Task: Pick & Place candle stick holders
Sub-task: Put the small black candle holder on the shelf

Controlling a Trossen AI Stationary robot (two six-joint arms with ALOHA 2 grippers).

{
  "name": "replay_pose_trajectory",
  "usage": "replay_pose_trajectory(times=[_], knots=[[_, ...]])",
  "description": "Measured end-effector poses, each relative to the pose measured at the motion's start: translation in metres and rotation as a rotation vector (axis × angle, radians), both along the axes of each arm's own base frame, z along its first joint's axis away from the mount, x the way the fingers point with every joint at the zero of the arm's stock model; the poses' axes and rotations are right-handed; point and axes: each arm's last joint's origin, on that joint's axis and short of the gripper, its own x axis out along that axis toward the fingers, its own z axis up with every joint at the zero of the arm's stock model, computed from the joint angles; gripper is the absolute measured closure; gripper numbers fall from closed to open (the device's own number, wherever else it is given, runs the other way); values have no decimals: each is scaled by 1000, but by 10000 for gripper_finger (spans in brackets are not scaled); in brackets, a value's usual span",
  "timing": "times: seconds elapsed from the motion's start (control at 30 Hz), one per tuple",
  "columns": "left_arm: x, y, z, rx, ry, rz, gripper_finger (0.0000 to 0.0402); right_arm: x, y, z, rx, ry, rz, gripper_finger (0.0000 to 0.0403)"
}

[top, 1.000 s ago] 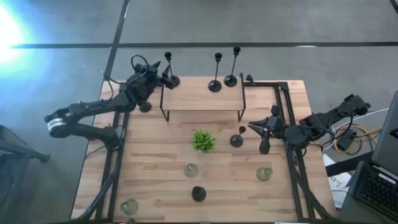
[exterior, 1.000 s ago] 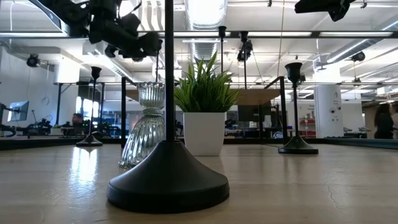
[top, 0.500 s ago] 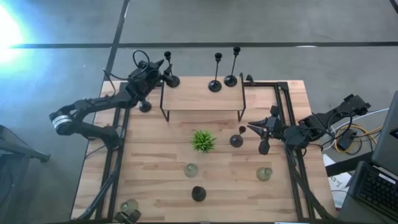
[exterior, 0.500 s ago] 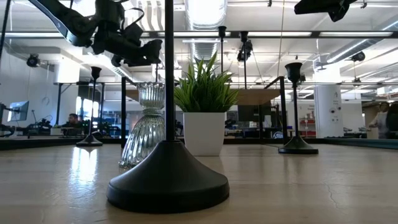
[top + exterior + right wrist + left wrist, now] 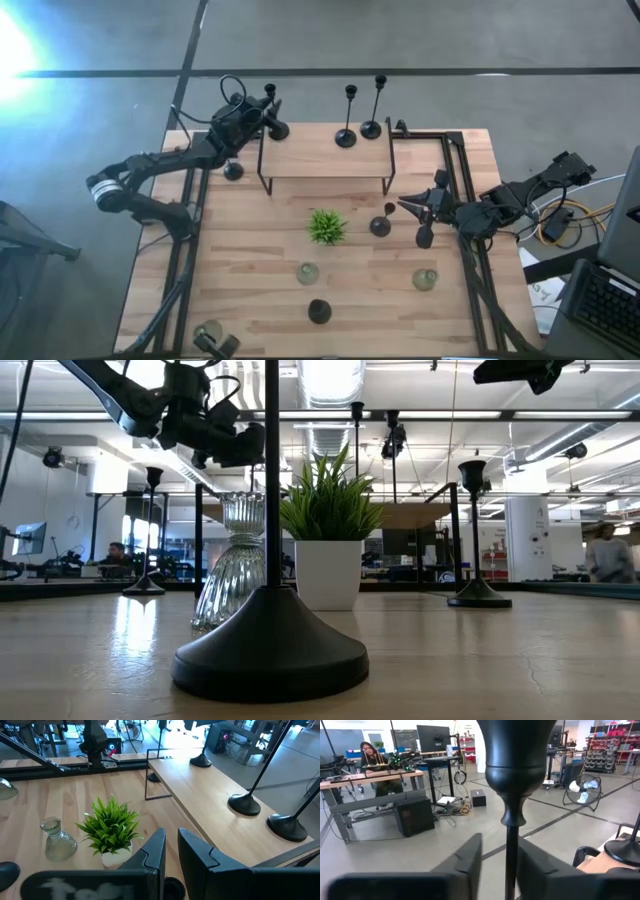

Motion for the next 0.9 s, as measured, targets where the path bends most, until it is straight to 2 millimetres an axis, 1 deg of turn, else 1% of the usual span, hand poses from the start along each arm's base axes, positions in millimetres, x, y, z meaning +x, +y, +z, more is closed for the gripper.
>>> replay_pose_trajectory(times=[0.1, 0.13, 0.3, 0.47, 0.7, 0.8, 0.9], knots=[[0, -1, 0, 3, 8, -10, 377, 0, 0, 0, -2, 4, 0, 360], [0, -1, 0, 9, 15, -21, 386, 0, 0, -1, -4, 6, 0, 360], [2, -3, 2, 11, 8, -123, 388, 0, 0, -1, -7, 9, 1, 360], [6, -5, 11, 19, -23, -250, 389, 0, 0, -1, -5, 9, 1, 360], [9, -4, 29, 41, -82, -295, 389, 0, 0, -1, -3, 6, 0, 360], [15, 0, 33, 45, -90, -307, 389, 0, 0, 0, -1, -3, 1, 360], [30, 9, 31, 25, -82, -349, 389, 1, 0, 1, -6, -12, 5, 360]])
